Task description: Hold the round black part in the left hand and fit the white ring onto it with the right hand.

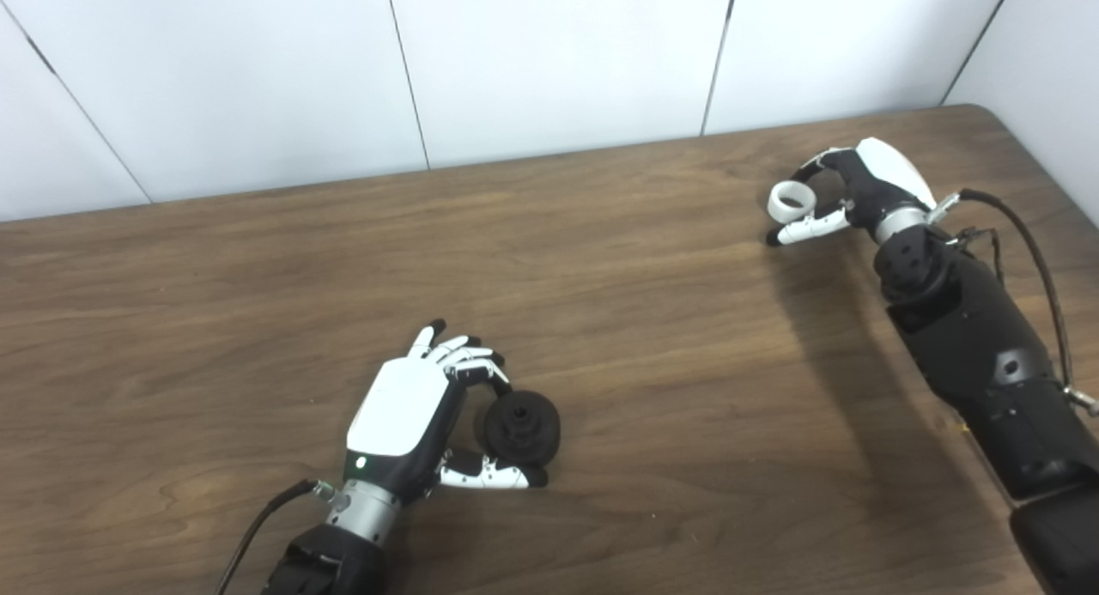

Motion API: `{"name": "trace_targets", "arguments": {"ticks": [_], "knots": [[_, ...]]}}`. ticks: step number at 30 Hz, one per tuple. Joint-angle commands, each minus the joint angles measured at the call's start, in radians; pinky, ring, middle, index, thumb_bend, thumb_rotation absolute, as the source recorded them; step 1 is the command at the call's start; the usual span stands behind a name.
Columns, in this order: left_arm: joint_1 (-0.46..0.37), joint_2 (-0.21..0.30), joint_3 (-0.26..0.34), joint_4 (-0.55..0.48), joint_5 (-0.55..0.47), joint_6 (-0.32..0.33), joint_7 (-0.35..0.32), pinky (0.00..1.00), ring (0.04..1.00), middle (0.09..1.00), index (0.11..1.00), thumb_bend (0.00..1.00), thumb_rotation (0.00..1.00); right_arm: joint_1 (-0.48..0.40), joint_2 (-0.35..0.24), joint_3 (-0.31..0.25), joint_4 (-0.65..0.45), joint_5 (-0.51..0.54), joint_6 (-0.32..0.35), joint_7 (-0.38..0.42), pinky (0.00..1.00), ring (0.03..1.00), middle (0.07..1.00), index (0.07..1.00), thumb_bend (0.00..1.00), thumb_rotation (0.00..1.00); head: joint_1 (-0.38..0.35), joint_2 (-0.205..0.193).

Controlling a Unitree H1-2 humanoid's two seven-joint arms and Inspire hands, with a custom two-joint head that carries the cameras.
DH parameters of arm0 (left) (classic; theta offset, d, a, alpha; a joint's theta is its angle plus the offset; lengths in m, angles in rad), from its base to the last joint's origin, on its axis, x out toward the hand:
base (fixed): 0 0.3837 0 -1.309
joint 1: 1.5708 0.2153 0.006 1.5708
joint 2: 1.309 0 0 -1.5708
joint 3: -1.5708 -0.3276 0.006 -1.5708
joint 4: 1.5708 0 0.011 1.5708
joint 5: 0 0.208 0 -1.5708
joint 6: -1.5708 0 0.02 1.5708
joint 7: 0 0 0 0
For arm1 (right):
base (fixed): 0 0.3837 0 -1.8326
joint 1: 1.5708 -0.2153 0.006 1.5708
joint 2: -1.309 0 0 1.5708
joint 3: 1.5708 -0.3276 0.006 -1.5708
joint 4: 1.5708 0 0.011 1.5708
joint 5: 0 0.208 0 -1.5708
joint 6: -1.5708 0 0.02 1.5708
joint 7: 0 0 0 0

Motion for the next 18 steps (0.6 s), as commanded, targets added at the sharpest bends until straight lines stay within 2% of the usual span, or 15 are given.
{"name": "trace_targets", "arguments": {"ticks": [1,2,4,10,18], "knots": [[0.014,0.012,-0.006,0.007,0.026,0.008,-0.015,1.00,0.861,0.758,0.486,0.52,0.06,-0.047,-0.014,-0.023,-0.018,0.008,-0.014,-0.024,0.86,0.967,0.891,0.553,0.63,0.16,0.001,0.001],[0.014,0.012,-0.006,0.006,0.027,0.008,-0.015,1.00,0.860,0.758,0.486,0.52,0.06,-0.045,-0.012,-0.026,-0.016,0.011,-0.020,-0.029,0.89,0.969,0.884,0.522,0.58,0.15,0.001,0.001],[0.014,0.012,-0.006,0.007,0.027,0.009,-0.015,1.00,0.861,0.759,0.486,0.52,0.06,-0.040,-0.011,-0.030,-0.015,0.013,-0.024,-0.037,0.91,0.968,0.872,0.496,0.53,0.14,0.001,0.001],[0.013,0.013,-0.005,0.008,0.026,0.009,-0.014,1.00,0.863,0.759,0.486,0.52,0.06,-0.034,-0.016,-0.020,-0.019,0.001,-0.009,-0.036,0.91,0.955,0.845,0.489,0.52,0.13,-0.003,0.000],[0.011,0.016,-0.004,0.008,0.022,0.006,-0.015,1.00,0.866,0.764,0.486,0.52,0.06,-0.025,-0.027,-0.010,-0.018,-0.007,-0.025,-0.035,0.87,0.943,0.842,0.489,0.52,0.13,-0.011,-0.004]]}}
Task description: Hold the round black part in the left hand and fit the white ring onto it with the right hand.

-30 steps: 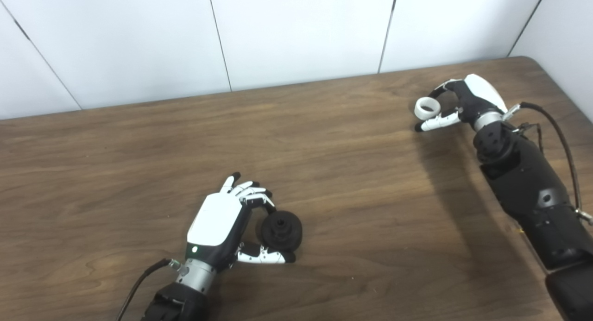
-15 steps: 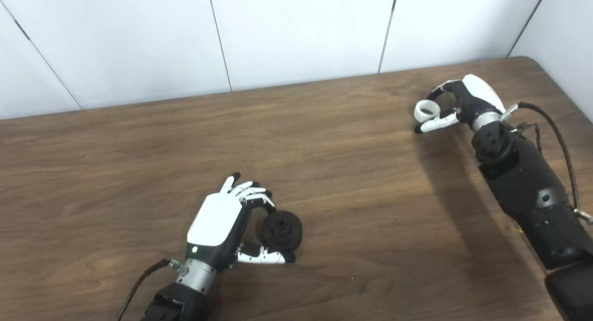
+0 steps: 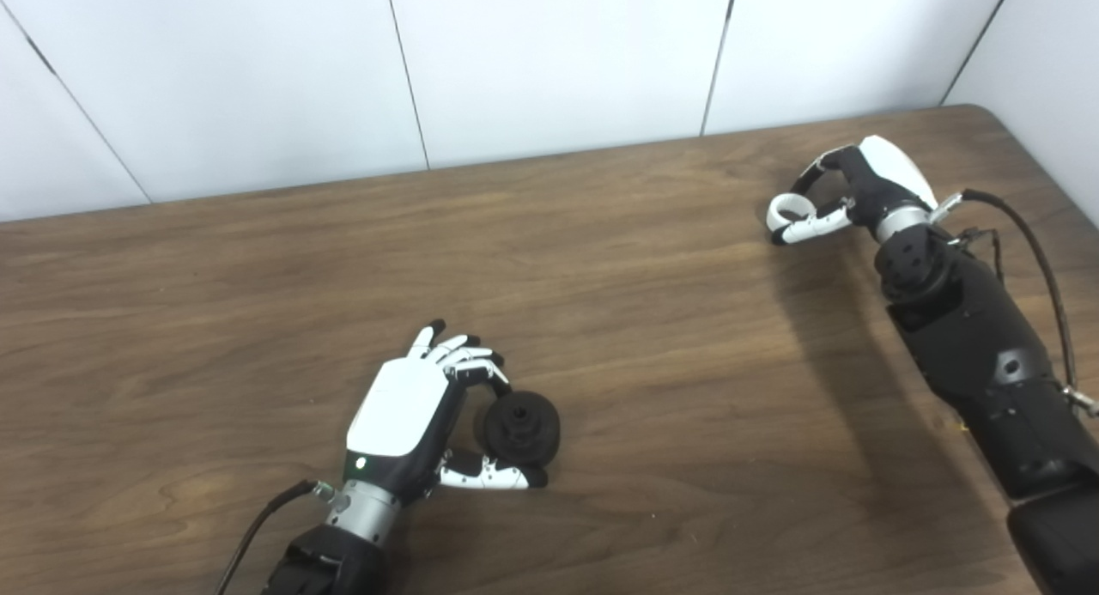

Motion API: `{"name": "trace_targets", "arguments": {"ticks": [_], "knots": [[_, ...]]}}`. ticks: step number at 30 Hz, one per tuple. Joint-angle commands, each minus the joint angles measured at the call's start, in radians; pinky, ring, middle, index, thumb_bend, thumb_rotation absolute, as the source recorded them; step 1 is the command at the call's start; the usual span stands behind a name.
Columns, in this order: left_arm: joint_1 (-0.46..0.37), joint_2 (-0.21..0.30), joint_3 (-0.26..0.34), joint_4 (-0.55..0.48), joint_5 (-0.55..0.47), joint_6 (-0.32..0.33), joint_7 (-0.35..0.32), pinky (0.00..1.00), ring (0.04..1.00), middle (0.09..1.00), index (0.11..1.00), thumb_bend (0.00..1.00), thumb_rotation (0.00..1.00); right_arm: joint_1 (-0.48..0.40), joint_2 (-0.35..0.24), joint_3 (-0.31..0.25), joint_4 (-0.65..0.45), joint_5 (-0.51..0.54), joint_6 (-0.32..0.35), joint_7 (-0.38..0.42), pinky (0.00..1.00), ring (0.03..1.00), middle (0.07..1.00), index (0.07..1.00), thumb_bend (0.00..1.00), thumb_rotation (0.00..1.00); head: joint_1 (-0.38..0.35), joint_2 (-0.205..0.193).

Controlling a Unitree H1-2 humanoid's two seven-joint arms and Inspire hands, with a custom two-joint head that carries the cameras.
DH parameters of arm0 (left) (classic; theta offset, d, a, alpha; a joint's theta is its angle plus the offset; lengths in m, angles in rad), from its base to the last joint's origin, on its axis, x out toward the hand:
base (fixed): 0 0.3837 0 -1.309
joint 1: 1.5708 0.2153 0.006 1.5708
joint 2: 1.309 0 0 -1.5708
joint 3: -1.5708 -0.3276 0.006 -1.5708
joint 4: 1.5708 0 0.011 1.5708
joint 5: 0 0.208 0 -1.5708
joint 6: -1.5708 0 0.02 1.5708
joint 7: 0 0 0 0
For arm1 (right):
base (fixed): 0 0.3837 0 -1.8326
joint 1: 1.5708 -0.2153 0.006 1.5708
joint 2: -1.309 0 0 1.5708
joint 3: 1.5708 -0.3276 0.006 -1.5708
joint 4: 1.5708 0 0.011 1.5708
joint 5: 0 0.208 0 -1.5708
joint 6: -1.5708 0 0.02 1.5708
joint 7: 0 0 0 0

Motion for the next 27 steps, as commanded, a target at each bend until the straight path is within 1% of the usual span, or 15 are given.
{"name": "trace_targets", "arguments": {"ticks": [1,4,11,14,20,24,27], "knots": [[0.011,0.016,-0.003,0.009,0.022,0.005,-0.016,1.00,0.865,0.763,0.486,0.52,0.06,-0.024,-0.031,0.000,-0.019,-0.022,-0.025,-0.025,0.85,0.936,0.839,0.488,0.52,0.13,-0.001,-0.002],[0.012,0.016,-0.002,0.012,0.019,0.003,-0.012,1.00,0.865,0.762,0.486,0.52,0.06,-0.015,-0.032,0.002,-0.023,-0.021,-0.033,-0.031,0.83,0.928,0.835,0.488,0.52,0.13,-0.011,-0.009],[0.014,0.015,-0.001,0.014,0.016,0.003,-0.012,1.00,0.865,0.757,0.486,0.52,0.06,-0.008,-0.043,-0.004,-0.067,-0.024,-0.040,-0.042,0.86,0.930,0.828,0.488,0.52,0.13,-0.018,-0.014],[0.012,0.012,-0.003,0.019,0.018,0.005,-0.011,1.00,0.862,0.754,0.485,0.52,0.06,-0.011,-0.047,0.003,-0.095,-0.032,-0.032,-0.027,0.86,0.937,0.837,0.488,0.52,0.13,-0.017,-0.014],[0.011,0.006,-0.006,0.023,0.020,0.005,-0.007,1.00,0.858,0.752,0.485,0.52,0.06,0.006,-0.043,0.029,-0.190,-0.057,-0.037,0.004,0.87,0.935,0.844,0.488,0.52,0.13,-0.003,-0.015],[0.010,0.004,-0.007,0.021,0.021,0.007,-0.009,1.00,0.859,0.754,0.485,0.52,0.06,0.013,-0.029,0.057,-0.275,-0.075,-0.005,0.046,0.89,0.939,0.855,0.489,0.52,0.13,0.004,-0.016],[0.012,0.003,-0.006,0.021,0.021,0.010,-0.010,1.00,0.863,0.756,0.485,0.52,0.06,0.024,-0.016,0.076,-0.333,-0.086,-0.011,0.069,0.89,0.940,0.853,0.488,0.52,0.13,0.004,-0.017]]}}
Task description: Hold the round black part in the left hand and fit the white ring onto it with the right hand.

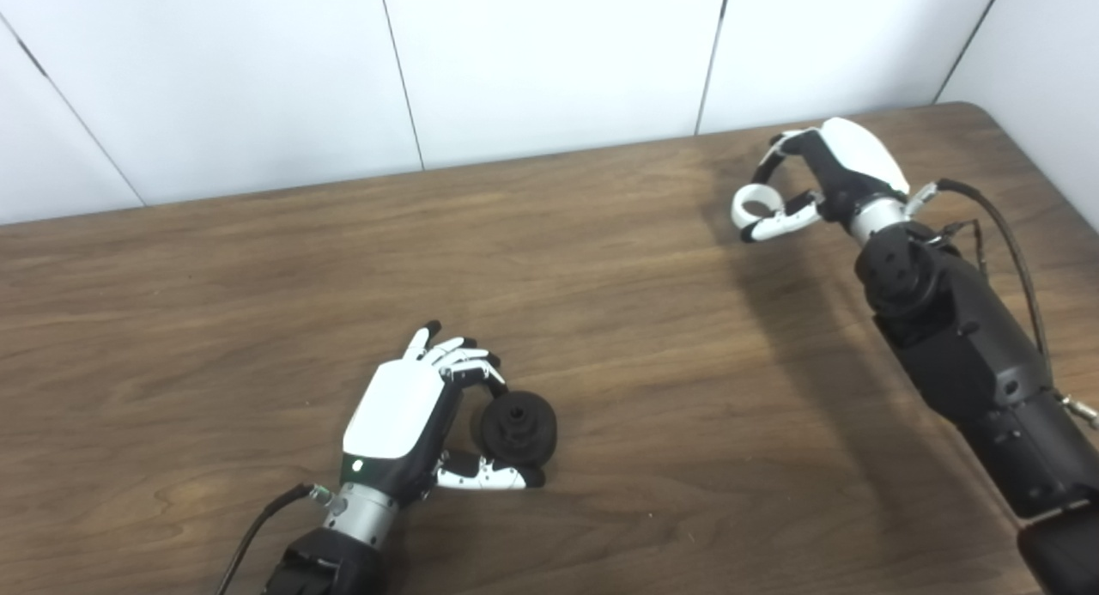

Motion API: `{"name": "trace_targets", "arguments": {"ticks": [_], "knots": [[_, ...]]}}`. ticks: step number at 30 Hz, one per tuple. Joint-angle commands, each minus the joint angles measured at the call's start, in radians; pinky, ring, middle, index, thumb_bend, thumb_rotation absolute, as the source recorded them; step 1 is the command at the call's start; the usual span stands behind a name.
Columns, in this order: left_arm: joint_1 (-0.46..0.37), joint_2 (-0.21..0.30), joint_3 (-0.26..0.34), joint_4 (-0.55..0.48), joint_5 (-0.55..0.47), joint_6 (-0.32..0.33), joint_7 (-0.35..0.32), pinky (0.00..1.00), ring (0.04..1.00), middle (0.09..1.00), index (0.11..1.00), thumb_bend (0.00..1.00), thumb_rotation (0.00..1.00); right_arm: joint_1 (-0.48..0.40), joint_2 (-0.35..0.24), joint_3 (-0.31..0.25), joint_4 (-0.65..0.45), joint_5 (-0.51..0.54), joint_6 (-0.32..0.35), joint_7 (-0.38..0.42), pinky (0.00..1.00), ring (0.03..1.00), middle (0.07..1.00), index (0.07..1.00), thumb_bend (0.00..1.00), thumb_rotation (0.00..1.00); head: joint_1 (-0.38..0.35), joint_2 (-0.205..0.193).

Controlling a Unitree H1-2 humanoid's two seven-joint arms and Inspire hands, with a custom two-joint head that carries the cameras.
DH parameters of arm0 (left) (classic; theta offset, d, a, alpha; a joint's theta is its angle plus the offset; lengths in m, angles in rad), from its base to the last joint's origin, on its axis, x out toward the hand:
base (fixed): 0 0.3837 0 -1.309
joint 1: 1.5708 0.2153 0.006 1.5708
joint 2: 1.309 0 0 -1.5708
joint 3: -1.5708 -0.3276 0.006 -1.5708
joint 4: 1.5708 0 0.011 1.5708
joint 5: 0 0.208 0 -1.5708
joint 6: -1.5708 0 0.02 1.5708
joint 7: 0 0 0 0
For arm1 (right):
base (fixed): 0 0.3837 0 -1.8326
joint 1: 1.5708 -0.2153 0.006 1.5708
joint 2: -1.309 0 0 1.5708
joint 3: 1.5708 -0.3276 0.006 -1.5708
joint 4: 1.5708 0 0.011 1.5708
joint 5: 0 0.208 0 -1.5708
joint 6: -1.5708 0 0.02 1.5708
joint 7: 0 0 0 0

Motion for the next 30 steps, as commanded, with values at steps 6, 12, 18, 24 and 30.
{"name": "trace_targets", "arguments": {"ticks": [6,12,18,24,30], "knots": [[0.008,0.002,-0.011,0.019,0.028,0.017,-0.017,1.00,0.869,0.761,0.486,0.52,0.06,-0.001,0.016,0.049,-0.189,-0.062,0.010,0.083,0.93,0.942,0.843,0.487,0.52,0.13,0.011,0.000],[0.008,-0.005,-0.012,0.028,0.026,0.014,-0.005,1.00,0.862,0.756,0.486,0.52,0.06,0.015,0.039,0.077,-0.303,-0.097,0.028,0.172,0.91,0.935,0.846,0.486,0.52,0.13,0.018,-0.001],[0.010,-0.012,-0.015,0.029,0.029,0.024,-0.009,1.00,0.869,0.762,0.486,0.52,0.06,0.020,0.078,0.081,-0.394,-0.132,0.041,0.269,0.96,0.940,0.852,0.486,0.52,0.13,0.025,-0.005],[0.012,-0.018,-0.017,0.033,0.031,0.028,-0.006,1.00,0.870,0.762,0.486,0.52,0.06,0.027,0.122,0.098,-0.474,-0.150,0.036,0.333,0.97,0.945,0.850,0.486,0.52,0.13,0.041,-0.005],[0.010,-0.021,-0.023,0.035,0.030,0.039,-0.007,1.00,0.874,0.765,0.486,0.52,0.06,0.038,0.158,0.125,-0.537,-0.186,0.033,0.401,0.99,0.955,0.852,0.486,0.52,0.14,0.056,-0.005]]}}
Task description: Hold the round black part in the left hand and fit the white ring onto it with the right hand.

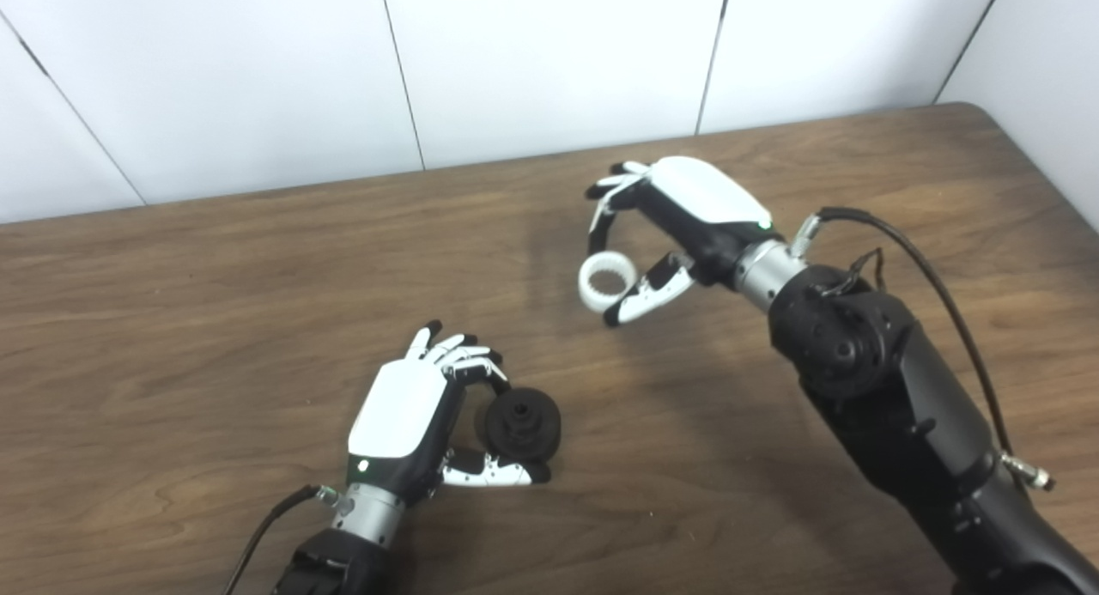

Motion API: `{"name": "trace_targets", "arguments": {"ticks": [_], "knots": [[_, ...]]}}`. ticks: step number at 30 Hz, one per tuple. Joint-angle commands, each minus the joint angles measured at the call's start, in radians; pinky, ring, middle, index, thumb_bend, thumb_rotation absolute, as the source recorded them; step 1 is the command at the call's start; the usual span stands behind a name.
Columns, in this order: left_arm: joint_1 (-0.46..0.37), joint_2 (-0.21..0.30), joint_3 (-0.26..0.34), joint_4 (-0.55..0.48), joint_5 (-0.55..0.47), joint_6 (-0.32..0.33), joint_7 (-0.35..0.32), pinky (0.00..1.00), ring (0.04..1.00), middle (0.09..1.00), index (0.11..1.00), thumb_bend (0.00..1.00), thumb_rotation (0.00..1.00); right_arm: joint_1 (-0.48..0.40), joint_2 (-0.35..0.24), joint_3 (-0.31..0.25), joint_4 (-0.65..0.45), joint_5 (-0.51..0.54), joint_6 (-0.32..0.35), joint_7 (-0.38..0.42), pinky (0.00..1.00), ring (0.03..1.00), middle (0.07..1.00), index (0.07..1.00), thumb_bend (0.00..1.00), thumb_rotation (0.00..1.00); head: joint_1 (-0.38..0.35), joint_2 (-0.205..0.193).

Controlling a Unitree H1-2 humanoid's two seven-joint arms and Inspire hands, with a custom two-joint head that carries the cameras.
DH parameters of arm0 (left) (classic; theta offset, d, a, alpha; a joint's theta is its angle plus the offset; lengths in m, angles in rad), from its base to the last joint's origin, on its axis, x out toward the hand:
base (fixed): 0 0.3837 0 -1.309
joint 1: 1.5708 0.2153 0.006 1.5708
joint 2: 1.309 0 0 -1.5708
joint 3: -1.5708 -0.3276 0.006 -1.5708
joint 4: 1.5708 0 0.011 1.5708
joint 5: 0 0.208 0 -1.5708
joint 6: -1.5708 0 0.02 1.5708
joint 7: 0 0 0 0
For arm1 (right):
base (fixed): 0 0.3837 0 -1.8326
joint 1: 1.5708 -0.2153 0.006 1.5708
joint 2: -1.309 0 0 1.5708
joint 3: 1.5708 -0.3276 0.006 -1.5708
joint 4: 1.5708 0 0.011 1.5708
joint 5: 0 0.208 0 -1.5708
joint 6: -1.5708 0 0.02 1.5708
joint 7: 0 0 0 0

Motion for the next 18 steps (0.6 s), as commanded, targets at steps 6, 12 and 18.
{"name": "trace_targets", "arguments": {"ticks": [6,12,18], "knots": [[0.007,0.000,-0.019,0.027,0.030,0.028,-0.026,1.00,0.877,0.769,0.486,0.52,0.06,0.000,0.036,0.017,-0.072,-0.032,-0.023,0.025,0.99,0.959,0.849,0.485,0.52,0.13,0.015,-0.003],[0.005,-0.002,-0.028,0.032,0.040,0.037,-0.024,1.00,0.879,0.773,0.486,0.52,0.06,0.013,0.063,0.045,-0.084,-0.053,-0.035,0.043,0.99,0.963,0.852,0.484,0.52,0.13,0.021,-0.010],[0.006,-0.006,-0.031,0.037,0.048,0.032,-0.014,1.00,0.878,0.771,0.487,0.52,0.06,0.028,0.078,0.072,-0.075,-0.063,-0.064,0.051,1.00,0.973,0.859,0.485,0.52,0.14,0.028,-0.010]]}}
